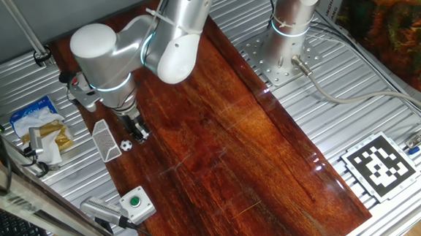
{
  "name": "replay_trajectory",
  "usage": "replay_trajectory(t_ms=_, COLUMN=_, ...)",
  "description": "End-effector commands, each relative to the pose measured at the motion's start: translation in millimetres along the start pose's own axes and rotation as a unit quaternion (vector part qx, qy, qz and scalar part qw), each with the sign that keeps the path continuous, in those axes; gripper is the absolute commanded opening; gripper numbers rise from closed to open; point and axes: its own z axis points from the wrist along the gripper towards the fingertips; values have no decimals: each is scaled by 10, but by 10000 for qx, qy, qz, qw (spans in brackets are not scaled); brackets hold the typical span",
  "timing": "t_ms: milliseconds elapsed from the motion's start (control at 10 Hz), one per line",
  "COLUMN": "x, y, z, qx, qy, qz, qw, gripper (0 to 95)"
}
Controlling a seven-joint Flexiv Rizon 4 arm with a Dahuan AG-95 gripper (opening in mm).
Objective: Push the soccer ball into the goal
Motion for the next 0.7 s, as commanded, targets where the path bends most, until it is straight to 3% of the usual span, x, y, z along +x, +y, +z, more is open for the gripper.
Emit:
replay_trajectory(t_ms=100, x=0, y=11, z=8, qx=-10, qy=-15, qz=14, qw=10000, gripper=0)
replay_trajectory(t_ms=500, x=-210, y=-14, z=123, qx=4, qy=-71, qz=-24, qw=10000, gripper=0)
replay_trajectory(t_ms=700, x=-309, y=-75, z=110, qx=33, qy=-60, qz=-104, qw=9999, gripper=0)
